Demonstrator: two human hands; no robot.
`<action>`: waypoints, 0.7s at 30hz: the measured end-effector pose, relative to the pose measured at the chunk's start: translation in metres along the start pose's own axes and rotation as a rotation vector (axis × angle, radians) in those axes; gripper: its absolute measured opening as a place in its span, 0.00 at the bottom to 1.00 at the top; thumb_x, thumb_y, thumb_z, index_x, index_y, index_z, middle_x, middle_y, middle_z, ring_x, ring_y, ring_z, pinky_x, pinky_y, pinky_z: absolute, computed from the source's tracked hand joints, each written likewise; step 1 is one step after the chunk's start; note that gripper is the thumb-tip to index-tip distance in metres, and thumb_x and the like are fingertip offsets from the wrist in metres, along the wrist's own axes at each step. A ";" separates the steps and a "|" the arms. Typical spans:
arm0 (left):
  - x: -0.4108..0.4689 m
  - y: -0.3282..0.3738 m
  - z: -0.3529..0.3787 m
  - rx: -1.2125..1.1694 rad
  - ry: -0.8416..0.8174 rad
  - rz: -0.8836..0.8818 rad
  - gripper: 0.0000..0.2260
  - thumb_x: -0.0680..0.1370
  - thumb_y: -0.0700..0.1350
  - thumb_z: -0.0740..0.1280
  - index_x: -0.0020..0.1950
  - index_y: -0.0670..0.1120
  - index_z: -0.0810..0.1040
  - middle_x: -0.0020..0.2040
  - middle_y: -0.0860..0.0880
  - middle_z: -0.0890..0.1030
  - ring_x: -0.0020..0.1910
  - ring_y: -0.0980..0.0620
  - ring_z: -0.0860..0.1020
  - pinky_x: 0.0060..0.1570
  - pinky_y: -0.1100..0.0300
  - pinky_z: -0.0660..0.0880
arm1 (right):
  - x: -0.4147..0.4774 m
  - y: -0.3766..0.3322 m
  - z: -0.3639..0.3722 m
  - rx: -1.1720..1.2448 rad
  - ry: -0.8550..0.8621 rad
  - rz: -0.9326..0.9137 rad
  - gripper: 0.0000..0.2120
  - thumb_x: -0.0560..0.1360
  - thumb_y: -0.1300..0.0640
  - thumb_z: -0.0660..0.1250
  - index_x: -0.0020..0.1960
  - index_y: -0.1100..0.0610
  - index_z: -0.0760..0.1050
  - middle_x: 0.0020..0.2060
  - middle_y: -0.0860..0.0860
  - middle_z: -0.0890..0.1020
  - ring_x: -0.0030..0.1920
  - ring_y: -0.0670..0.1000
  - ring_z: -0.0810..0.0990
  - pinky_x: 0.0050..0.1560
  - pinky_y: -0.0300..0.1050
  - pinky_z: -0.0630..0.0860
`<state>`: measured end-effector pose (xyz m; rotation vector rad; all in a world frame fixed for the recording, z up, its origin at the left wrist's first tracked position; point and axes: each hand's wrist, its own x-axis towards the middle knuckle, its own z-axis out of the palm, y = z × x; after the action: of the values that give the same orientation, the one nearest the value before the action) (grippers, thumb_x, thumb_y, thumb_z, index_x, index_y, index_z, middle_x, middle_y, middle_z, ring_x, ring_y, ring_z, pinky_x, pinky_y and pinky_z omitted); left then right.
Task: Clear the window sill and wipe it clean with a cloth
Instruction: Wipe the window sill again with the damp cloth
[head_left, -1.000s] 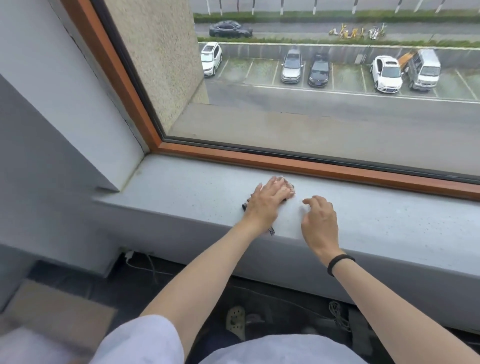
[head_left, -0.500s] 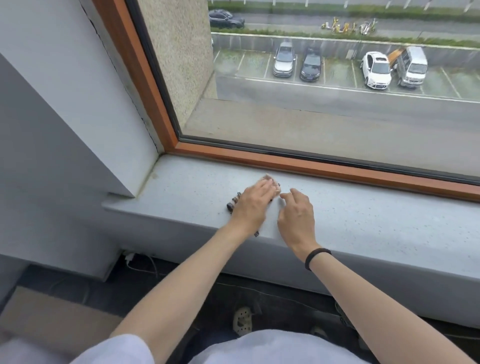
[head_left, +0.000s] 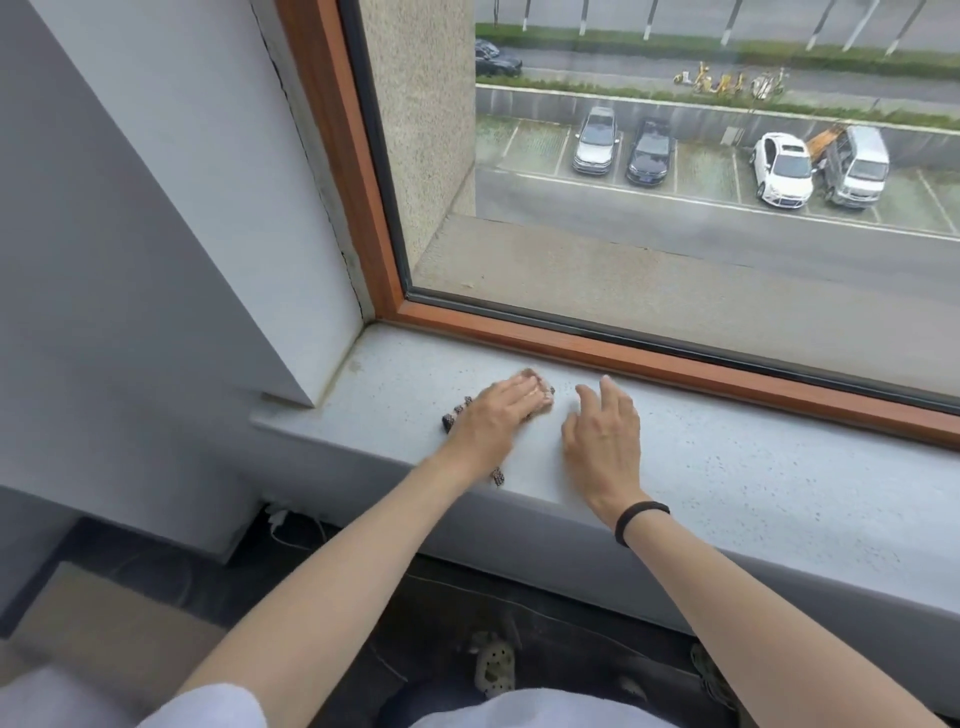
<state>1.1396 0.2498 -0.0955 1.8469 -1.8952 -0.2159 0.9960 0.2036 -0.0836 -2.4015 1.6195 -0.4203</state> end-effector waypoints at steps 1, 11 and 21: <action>-0.004 -0.019 -0.013 0.024 0.018 -0.054 0.23 0.77 0.29 0.57 0.71 0.44 0.69 0.72 0.47 0.68 0.73 0.49 0.63 0.73 0.60 0.55 | 0.004 -0.008 0.000 0.007 -0.009 -0.021 0.19 0.78 0.60 0.57 0.67 0.63 0.69 0.69 0.62 0.67 0.69 0.60 0.64 0.71 0.52 0.59; -0.077 -0.063 -0.055 0.181 0.138 -0.423 0.31 0.73 0.24 0.55 0.74 0.42 0.61 0.75 0.45 0.61 0.74 0.47 0.57 0.73 0.57 0.51 | -0.010 -0.069 0.023 0.063 -0.226 -0.382 0.21 0.81 0.52 0.55 0.71 0.60 0.62 0.73 0.58 0.61 0.74 0.57 0.57 0.75 0.52 0.52; -0.093 -0.069 -0.079 0.207 0.128 -0.499 0.31 0.74 0.25 0.55 0.75 0.42 0.58 0.76 0.48 0.57 0.76 0.49 0.51 0.75 0.56 0.46 | -0.020 -0.072 0.024 0.006 -0.255 -0.422 0.26 0.81 0.47 0.49 0.76 0.56 0.54 0.76 0.56 0.53 0.77 0.55 0.48 0.75 0.50 0.40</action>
<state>1.2340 0.3524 -0.0782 2.3912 -1.3866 -0.0615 1.0593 0.2494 -0.0845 -2.6596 1.0058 -0.1709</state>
